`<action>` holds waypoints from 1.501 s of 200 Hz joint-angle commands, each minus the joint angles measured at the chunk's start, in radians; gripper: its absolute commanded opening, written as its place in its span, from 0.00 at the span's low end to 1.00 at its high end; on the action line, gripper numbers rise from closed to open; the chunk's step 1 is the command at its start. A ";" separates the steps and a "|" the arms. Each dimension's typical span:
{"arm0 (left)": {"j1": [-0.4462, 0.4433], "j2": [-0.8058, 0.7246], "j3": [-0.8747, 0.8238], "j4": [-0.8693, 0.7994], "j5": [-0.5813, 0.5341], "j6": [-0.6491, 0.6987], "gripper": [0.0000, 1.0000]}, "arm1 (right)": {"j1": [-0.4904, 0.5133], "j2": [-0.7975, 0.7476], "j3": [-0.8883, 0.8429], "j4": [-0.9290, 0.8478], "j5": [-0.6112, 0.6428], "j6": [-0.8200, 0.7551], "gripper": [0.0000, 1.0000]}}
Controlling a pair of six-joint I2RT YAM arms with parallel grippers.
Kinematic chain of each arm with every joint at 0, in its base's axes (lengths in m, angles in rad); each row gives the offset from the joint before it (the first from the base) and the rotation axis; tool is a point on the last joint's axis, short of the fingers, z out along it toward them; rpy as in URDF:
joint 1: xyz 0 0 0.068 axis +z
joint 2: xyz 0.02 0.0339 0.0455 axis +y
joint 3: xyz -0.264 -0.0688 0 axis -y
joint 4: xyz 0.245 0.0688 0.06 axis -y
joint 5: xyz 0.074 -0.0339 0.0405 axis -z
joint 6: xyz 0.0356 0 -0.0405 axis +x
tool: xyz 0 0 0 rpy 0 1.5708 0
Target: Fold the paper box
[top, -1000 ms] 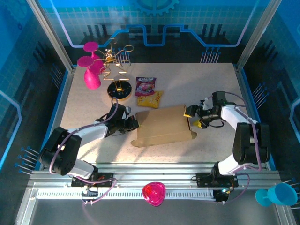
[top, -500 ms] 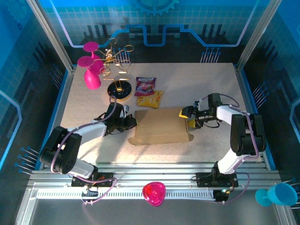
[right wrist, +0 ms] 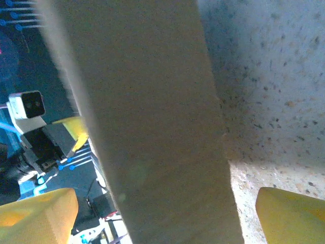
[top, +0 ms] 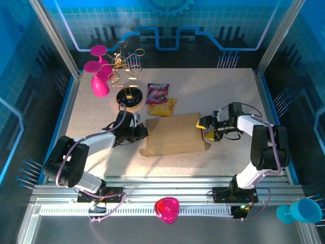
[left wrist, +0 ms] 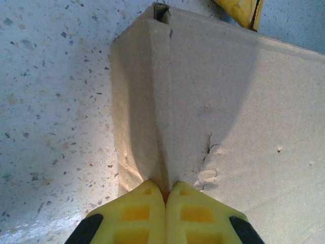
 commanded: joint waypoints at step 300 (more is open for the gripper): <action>0.149 -0.282 0.007 -0.225 -0.034 -0.912 0.81 | 0.116 -0.048 0.031 0.473 -0.297 0.945 0.58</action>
